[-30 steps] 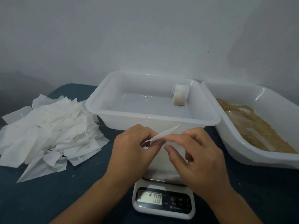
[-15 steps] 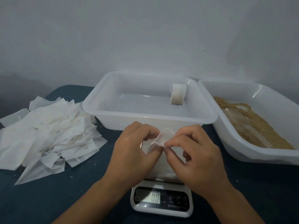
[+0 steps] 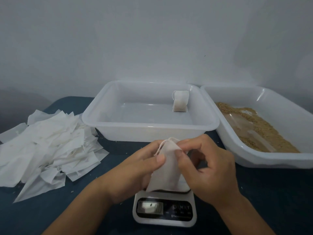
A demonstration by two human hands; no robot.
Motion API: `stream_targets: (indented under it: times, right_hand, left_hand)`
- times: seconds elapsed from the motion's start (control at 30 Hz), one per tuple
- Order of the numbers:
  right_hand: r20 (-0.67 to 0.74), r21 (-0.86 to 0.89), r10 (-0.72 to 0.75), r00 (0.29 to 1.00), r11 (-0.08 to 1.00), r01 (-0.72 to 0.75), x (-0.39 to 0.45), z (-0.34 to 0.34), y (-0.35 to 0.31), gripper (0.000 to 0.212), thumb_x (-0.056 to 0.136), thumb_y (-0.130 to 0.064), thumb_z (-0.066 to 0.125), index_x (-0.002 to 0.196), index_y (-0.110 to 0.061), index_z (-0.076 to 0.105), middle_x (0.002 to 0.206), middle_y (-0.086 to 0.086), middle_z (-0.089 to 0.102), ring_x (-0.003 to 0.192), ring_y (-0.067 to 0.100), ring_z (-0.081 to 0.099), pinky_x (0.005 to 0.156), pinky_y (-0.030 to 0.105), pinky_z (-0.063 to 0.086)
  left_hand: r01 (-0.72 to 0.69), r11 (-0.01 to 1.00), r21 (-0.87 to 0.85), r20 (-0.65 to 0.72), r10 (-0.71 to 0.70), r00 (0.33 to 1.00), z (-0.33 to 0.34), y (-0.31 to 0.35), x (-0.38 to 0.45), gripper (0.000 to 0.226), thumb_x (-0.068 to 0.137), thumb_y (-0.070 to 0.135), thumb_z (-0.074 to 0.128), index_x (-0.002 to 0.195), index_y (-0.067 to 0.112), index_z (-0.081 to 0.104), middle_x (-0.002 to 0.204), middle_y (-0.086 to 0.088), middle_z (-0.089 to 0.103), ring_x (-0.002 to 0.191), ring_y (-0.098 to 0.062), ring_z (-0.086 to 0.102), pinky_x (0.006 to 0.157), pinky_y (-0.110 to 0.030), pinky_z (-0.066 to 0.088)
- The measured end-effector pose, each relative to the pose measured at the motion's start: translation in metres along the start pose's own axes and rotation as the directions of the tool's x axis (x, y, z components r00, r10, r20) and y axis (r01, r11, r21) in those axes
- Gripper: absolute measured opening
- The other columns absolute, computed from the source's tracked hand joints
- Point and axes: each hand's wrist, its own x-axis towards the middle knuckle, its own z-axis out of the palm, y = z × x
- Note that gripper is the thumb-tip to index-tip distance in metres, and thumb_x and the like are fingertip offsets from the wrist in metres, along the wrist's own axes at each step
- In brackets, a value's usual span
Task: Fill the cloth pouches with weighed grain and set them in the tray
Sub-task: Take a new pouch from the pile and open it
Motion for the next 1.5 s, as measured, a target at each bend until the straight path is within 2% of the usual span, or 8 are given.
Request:
stream_targets:
  times: [0.1, 0.27, 0.7, 0.97, 1.1, 1.2, 1.33, 1.5]
  right_hand:
    - [0.008, 0.053, 0.057, 0.998, 0.997, -0.057, 0.001, -0.002, -0.003, 0.007, 0.092, -0.024, 0.066, 0.094, -0.017, 0.066, 0.076, -0.009, 0.071, 0.061, 0.004, 0.067, 0.050, 0.021, 0.053]
    - [0.220, 0.149, 0.152, 0.964, 0.971, -0.187, 0.006, -0.012, -0.004, 0.011, 0.095, -0.031, 0.063, 0.099, -0.021, 0.066, 0.081, -0.013, 0.071, 0.067, 0.013, 0.072, 0.054, 0.031, 0.057]
    - [0.662, 0.050, 0.234, 0.712, 0.934, -0.354, 0.022, -0.045, -0.001, 0.028, 0.103, -0.051, 0.052, 0.092, -0.027, 0.060, 0.074, -0.012, 0.068, 0.054, 0.016, 0.070, 0.050, 0.031, 0.054]
    - [0.656, -0.052, 0.225, 0.721, 0.966, -0.255, 0.049, -0.080, -0.003, 0.034, 0.101, -0.062, 0.046, 0.093, -0.041, 0.071, 0.079, -0.016, 0.073, 0.064, 0.008, 0.073, 0.054, 0.012, 0.048]
    - [0.239, -0.024, 0.465, 0.852, 0.880, -0.474, 0.065, -0.125, 0.030, 0.031, 0.091, -0.061, 0.058, 0.104, -0.039, 0.075, 0.099, -0.011, 0.079, 0.069, 0.017, 0.077, 0.057, 0.021, 0.057]
    - [-0.023, -0.526, 0.661, 0.750, 0.630, -0.572, 0.075, -0.160, 0.087, 0.032, 0.092, -0.060, 0.059, 0.114, -0.038, 0.069, 0.108, -0.011, 0.076, 0.085, 0.011, 0.071, 0.072, 0.032, 0.052]
    - [0.037, -0.886, 0.899, 0.437, 0.232, -0.402, 0.070, -0.174, 0.150, 0.058, 0.094, -0.058, 0.063, 0.142, -0.026, 0.056, 0.127, 0.001, 0.069, 0.094, 0.020, 0.060, 0.075, 0.032, 0.043]
    - [0.083, -0.934, 0.905, 0.418, 0.217, -0.285, 0.066, -0.158, 0.169, 0.041, 0.090, -0.055, 0.066, 0.073, -0.019, 0.077, 0.067, -0.002, 0.074, 0.063, 0.014, 0.069, 0.056, 0.028, 0.048]
  left_hand:
    - [0.092, 0.996, 0.008, 0.166, -0.092, 0.982, 0.005, -0.001, 0.001, 0.065, 0.093, 0.041, 0.073, 0.151, 0.024, 0.047, 0.140, -0.017, 0.058, 0.127, -0.037, 0.059, 0.100, -0.049, 0.053]
    - [0.075, 0.992, 0.099, 0.001, -0.075, 0.997, 0.005, -0.001, 0.004, 0.041, 0.084, 0.027, 0.071, 0.125, 0.028, 0.067, 0.105, 0.001, 0.067, 0.089, -0.016, 0.065, 0.070, -0.027, 0.055]
    - [0.109, 0.929, 0.354, 0.046, -0.134, 0.990, -0.005, 0.022, 0.023, 0.050, 0.084, 0.024, 0.076, 0.130, 0.014, 0.061, 0.103, -0.003, 0.062, 0.090, -0.014, 0.060, 0.072, -0.031, 0.052]
    - [0.028, 0.860, 0.509, 0.095, -0.088, 0.992, 0.024, 0.033, 0.069, 0.014, 0.091, 0.024, 0.072, 0.104, 0.020, 0.069, 0.093, 0.004, 0.066, 0.087, -0.009, 0.061, 0.077, -0.026, 0.053]
    - [0.012, 0.917, 0.400, -0.079, 0.021, 0.997, 0.032, 0.016, 0.088, 0.012, 0.085, 0.032, 0.078, 0.096, 0.031, 0.072, 0.082, 0.009, 0.066, 0.075, -0.006, 0.061, 0.073, -0.025, 0.054]
    - [-0.004, 0.915, 0.404, -0.134, 0.063, 0.989, 0.035, 0.003, 0.099, 0.015, 0.086, 0.032, 0.081, 0.093, 0.039, 0.070, 0.080, 0.017, 0.066, 0.073, 0.002, 0.063, 0.070, -0.018, 0.055]
    - [-0.009, 0.912, 0.410, -0.183, 0.092, 0.979, 0.038, -0.009, 0.109, 0.032, 0.076, 0.047, 0.082, 0.101, 0.049, 0.063, 0.091, 0.016, 0.067, 0.084, -0.003, 0.067, 0.074, -0.027, 0.061]
    - [-0.019, 0.927, 0.374, -0.202, 0.101, 0.974, 0.042, -0.014, 0.121, 0.034, 0.076, 0.049, 0.079, 0.104, 0.049, 0.060, 0.089, 0.018, 0.066, 0.080, -0.001, 0.066, 0.076, -0.029, 0.061]
